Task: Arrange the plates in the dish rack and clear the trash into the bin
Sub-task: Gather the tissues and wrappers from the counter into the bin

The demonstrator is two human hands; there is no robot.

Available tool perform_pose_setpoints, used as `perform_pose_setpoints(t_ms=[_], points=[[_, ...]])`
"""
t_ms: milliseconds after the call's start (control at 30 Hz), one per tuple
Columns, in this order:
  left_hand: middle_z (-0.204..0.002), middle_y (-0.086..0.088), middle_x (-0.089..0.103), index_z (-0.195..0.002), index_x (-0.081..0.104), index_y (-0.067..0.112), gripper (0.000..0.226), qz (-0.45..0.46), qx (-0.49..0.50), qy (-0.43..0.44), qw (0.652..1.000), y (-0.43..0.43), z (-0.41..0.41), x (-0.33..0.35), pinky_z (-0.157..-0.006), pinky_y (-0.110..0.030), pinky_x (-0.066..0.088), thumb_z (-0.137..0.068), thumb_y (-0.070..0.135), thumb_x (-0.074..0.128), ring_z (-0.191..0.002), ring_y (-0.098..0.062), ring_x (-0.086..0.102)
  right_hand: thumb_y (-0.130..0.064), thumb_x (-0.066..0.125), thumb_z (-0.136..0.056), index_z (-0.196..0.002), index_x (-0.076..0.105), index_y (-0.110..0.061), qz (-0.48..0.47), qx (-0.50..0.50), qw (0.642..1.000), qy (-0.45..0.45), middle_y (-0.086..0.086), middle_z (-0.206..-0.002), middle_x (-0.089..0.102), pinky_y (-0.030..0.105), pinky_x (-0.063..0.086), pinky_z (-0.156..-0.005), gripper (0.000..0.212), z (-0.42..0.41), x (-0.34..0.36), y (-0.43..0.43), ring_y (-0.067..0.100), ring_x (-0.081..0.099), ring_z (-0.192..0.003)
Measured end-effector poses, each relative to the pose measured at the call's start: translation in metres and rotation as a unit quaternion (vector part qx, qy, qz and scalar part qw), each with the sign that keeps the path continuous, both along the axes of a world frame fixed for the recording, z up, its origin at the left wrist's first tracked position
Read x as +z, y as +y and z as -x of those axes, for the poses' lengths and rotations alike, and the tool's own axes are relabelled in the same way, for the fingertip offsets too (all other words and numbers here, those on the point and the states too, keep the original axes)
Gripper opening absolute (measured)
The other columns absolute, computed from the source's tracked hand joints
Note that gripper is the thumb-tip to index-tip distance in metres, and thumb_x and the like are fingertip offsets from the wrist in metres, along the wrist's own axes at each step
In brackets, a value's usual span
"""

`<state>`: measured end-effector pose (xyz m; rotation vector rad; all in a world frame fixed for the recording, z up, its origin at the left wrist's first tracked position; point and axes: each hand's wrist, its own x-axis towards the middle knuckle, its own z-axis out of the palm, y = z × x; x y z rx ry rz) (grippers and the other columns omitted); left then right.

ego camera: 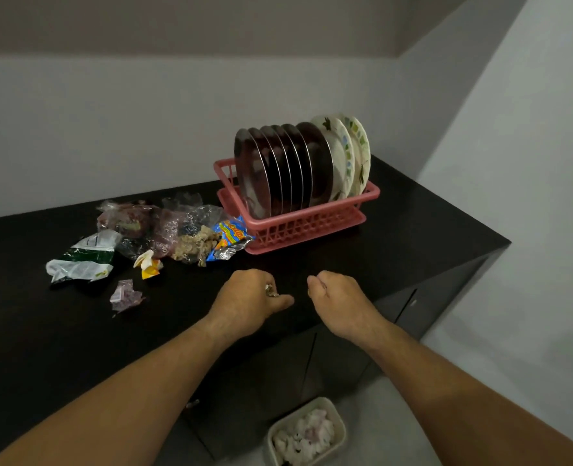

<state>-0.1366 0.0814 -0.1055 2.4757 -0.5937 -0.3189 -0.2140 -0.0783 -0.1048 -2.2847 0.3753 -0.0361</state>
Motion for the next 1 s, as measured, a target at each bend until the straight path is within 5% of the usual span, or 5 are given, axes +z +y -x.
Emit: perform_pose_setpoints(t_ms=[167, 300, 600, 1000], points=[[-0.06, 0.004, 0.061, -0.065, 0.061, 0.025, 0.033, 0.015, -0.066, -0.025, 0.997, -0.011, 0.015, -0.02, -0.052, -0.03, 0.047, -0.091, 0.045, 0.058, -0.055, -0.009, 0.059, -0.036, 0.04, -0.103, -0.067, 0.054, -0.025, 0.029, -0.019, 0.999, -0.005, -0.007, -0.06, 0.055, 0.025, 0.04, -0.051, 0.04, 0.019, -0.026, 0.0, 0.001, 0.05, -0.047], [-0.059, 0.003, 0.059, -0.064, 0.061, 0.018, 0.041, 0.024, -0.103, -0.017, 0.994, -0.017, 0.027, -0.051, -0.059, -0.035, 0.051, -0.094, 0.043, 0.05, -0.057, -0.015, 0.059, -0.034, 0.037, -0.103, -0.063, 0.045, -0.025, 0.105, -0.057, 0.993, 0.006, -0.007, -0.062, 0.051, 0.03, 0.038, -0.06, 0.042, 0.039, -0.058, -0.003, 0.012, 0.053, -0.057], [-0.041, 0.006, 0.047, -0.047, 0.049, 0.02, 0.057, -0.025, -0.13, -0.026, 0.991, -0.036, 0.063, -0.136, -0.044, -0.025, 0.03, -0.085, 0.06, 0.033, -0.039, -0.007, 0.046, -0.028, 0.042, -0.102, -0.067, 0.05, -0.018, 0.112, -0.093, 0.987, 0.067, -0.003, -0.061, 0.048, 0.031, 0.035, -0.062, 0.038, 0.091, -0.136, -0.024, 0.021, 0.051, -0.064], [-0.057, 0.001, 0.052, -0.052, 0.044, 0.019, 0.05, -0.135, -0.078, 0.013, 0.988, -0.054, 0.09, -0.384, -0.058, -0.03, 0.039, -0.097, 0.038, 0.035, -0.061, -0.023, 0.057, -0.03, 0.043, -0.097, -0.076, 0.06, -0.015, 0.156, -0.012, 0.979, 0.132, 0.007, -0.074, 0.065, 0.033, 0.049, -0.063, 0.031, 0.111, -0.362, -0.078, 0.025, 0.061, -0.068]])
